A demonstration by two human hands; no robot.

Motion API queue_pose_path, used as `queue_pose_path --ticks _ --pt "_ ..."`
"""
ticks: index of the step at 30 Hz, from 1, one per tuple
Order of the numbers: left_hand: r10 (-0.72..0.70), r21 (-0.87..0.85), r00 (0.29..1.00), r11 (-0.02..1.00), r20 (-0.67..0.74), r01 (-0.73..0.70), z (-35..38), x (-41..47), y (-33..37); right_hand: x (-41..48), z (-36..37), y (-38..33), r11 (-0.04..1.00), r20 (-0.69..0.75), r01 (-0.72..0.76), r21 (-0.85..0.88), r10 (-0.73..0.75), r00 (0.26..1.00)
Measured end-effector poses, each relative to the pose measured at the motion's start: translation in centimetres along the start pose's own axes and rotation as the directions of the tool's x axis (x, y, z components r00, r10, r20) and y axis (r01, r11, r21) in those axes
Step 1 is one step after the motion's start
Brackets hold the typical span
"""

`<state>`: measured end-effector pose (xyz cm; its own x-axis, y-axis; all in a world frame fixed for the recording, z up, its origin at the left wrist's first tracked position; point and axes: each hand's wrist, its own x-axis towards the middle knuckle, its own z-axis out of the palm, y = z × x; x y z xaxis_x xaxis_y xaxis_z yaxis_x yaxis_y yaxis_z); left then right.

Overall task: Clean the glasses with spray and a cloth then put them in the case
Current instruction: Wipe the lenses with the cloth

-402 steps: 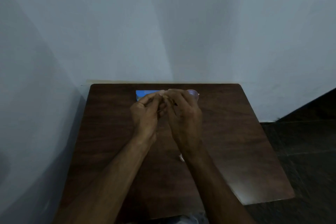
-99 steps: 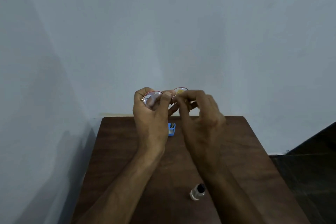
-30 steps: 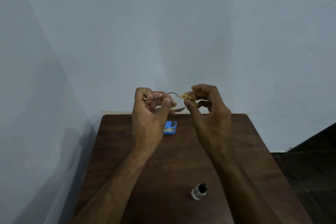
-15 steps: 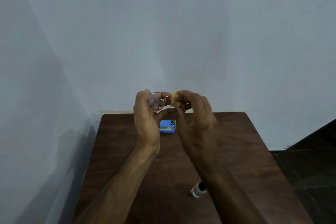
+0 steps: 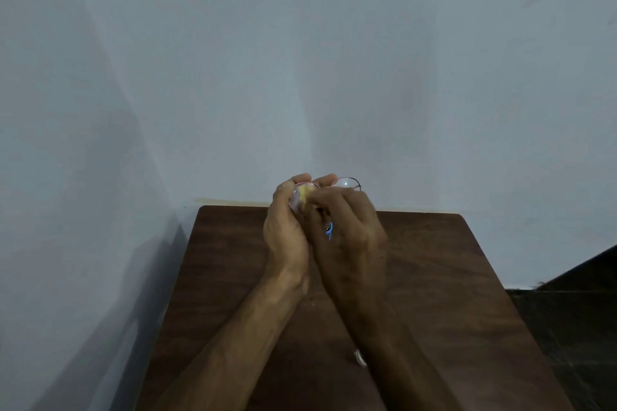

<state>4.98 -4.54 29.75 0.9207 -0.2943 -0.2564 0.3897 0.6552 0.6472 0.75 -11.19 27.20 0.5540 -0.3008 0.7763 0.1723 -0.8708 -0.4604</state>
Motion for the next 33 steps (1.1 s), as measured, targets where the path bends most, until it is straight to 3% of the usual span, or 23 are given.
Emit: queue_pose_path --ticks 3,6,8,11,17,22,26,30,33 --pt "0.000 -0.035 1.000 0.999 -0.010 0.000 0.0 -0.2 0.1 -0.4 0.0 -0.3 0.996 0.035 0.091 0.003 -0.091 0.995" --pt "0.087 0.091 0.994 0.993 -0.070 -0.081 -0.2 -0.5 -0.4 1.0 -0.6 0.6 0.999 0.021 -0.007 -0.044 0.008 1.000" --pt "0.151 0.147 0.987 0.979 -0.056 -0.141 -0.3 -0.7 -0.6 1.4 -0.7 0.5 0.997 0.099 -0.080 0.003 0.079 0.992" --pt "0.183 0.165 0.983 0.970 -0.005 -0.180 0.0 -0.7 -0.1 0.9 -0.9 0.0 0.997 0.192 -0.074 0.036 0.066 0.979" --pt "0.175 0.110 0.984 0.978 0.031 -0.177 -0.2 -0.5 -1.1 2.1 -1.6 0.1 0.985 0.087 -0.160 0.061 0.155 0.984" --pt "0.167 0.060 0.983 0.983 0.076 -0.172 0.1 0.2 -0.7 1.2 -1.9 -0.8 0.997 0.176 -0.063 0.052 0.054 0.983" --pt "0.174 0.073 0.984 0.982 0.044 -0.176 -0.1 0.1 -1.9 2.5 -2.0 0.1 0.994 0.093 -0.107 0.006 0.106 0.990" --pt "0.176 0.079 0.984 0.981 0.017 -0.177 -0.1 0.0 -1.4 2.1 -2.0 -0.9 0.996 0.232 -0.064 0.065 0.047 0.971" --pt "0.137 0.107 0.990 0.984 0.037 -0.140 0.0 -0.6 -1.0 2.2 -2.5 0.3 0.993 0.192 -0.112 0.043 0.101 0.976"
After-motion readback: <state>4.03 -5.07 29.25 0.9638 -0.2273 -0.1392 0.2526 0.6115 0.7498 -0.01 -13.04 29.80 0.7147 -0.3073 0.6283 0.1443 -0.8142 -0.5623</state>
